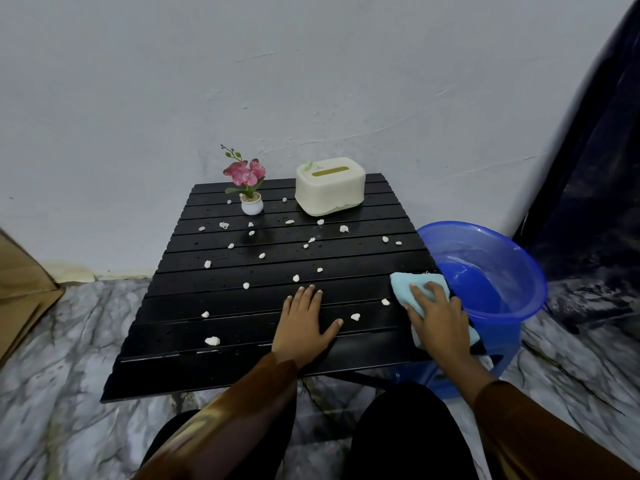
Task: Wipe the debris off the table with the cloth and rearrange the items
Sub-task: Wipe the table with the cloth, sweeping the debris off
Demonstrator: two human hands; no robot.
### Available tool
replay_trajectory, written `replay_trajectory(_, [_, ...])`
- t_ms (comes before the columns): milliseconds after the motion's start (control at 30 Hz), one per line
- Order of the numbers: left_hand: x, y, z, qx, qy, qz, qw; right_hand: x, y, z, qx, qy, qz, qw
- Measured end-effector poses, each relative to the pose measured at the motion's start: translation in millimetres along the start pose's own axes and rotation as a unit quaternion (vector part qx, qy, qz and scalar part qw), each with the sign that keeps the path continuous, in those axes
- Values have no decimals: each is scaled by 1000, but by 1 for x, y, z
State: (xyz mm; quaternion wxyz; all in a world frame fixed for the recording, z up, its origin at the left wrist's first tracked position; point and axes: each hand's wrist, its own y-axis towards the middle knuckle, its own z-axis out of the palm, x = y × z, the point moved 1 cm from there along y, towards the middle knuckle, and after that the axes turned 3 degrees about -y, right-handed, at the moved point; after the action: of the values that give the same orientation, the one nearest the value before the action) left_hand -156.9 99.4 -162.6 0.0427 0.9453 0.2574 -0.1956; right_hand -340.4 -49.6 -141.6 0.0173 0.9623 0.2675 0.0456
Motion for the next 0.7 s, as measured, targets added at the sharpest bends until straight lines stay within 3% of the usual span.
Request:
replay_trajectory(100, [6, -6, -13, 2, -24, 2, 1000, 4, 3, -1, -25, 77, 22, 996])
replay_trajectory(200, [48, -47, -44, -67, -60, -30, 996, 55, -7, -8, -39, 136, -28, 990])
replay_trajectory(267, [53, -47, -51, -82, -71, -11, 994, 59, -2, -20, -59, 164, 0, 985])
replay_trajectory(333, [90, -80, -70, -123, -72, -39, 989, 109, -12, -22, -74, 181, -66, 978])
replay_trajectory(500, [109, -82, -87, -161, -61, -51, 984, 151, -14, -37, -78, 215, -116, 967])
replay_trajectory(700, [156, -109, -95, -184, -45, -148, 971, 223, -44, -39, -32, 219, -216, 951])
